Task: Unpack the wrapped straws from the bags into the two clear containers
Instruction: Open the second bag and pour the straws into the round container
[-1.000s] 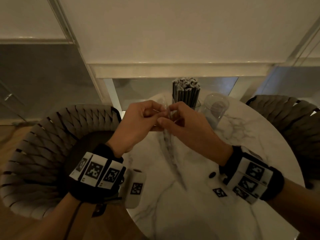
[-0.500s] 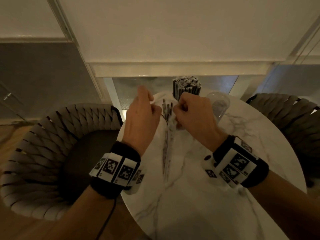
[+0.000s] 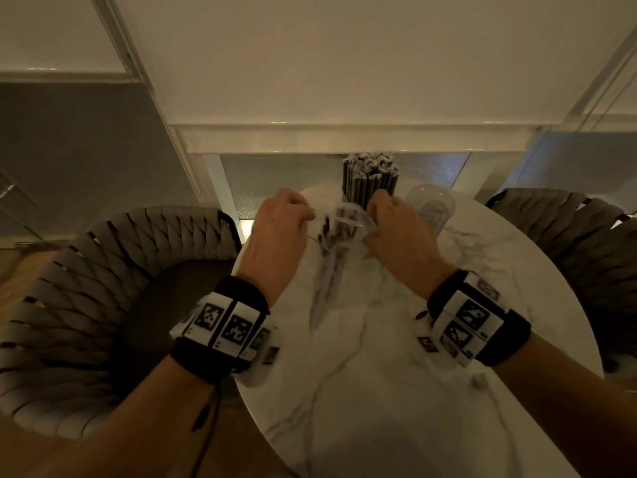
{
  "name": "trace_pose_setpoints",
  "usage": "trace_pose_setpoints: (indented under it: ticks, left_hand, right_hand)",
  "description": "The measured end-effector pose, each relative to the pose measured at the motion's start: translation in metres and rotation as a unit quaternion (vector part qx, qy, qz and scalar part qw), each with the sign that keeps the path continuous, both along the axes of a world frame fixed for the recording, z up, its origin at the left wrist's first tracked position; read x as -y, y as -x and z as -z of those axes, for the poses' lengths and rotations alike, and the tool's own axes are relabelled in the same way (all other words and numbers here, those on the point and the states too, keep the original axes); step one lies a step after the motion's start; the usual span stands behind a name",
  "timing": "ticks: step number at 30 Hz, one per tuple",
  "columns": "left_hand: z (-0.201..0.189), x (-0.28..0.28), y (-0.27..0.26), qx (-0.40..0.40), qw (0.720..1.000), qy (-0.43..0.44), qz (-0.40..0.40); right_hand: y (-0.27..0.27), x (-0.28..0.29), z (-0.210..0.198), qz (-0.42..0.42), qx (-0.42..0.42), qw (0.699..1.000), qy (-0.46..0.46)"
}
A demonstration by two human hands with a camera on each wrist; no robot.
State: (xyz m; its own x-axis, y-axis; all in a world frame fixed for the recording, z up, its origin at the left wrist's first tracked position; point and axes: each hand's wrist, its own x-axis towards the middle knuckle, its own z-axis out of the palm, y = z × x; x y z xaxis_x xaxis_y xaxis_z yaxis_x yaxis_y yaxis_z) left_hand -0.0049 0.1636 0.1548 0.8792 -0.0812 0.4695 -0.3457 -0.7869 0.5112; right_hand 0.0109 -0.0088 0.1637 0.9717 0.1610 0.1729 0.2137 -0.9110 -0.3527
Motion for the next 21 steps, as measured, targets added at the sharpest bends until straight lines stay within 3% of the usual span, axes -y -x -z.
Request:
trace_pose_setpoints:
  ticks: [4, 8, 11, 14, 17, 19, 21]
  left_hand:
    - [0.015, -0.027, 0.002, -0.031, 0.987, -0.158, -0.011]
    - [0.021, -0.052, -0.002, -0.080, 0.980, -0.170, -0.062]
    - [0.029, -0.056, -0.007, -0.127, 0.973, -0.180, -0.063]
    - [0.033, -0.053, -0.014, -0.155, 0.986, -0.067, 0.000]
    - [0.028, -0.049, -0.019, -0.181, 0.976, 0.123, -0.004]
    - [0.023, -0.043, -0.019, -0.243, 0.924, 0.294, -0.019]
    - [0.017, -0.035, -0.018, -0.283, 0.875, 0.393, 0.003]
  right_hand:
    - [-0.004, 0.017, -0.007, 0.036, 0.016, 0.994, 0.107]
    - [-0.017, 0.033, -0.003, 0.067, -0.062, 0.992, 0.086]
    - [-0.024, 0.036, -0.001, 0.033, -0.122, 0.990, 0.055]
    - [-0.031, 0.035, 0.000, -0.002, -0.145, 0.989, 0.023]
    - [-0.034, 0.042, 0.003, -0.002, -0.141, 0.990, 0.005]
    - [-0.030, 0.047, 0.003, -0.014, -0.129, 0.991, -0.018]
    - [-0.025, 0.045, 0.002, -0.049, -0.153, 0.986, -0.053]
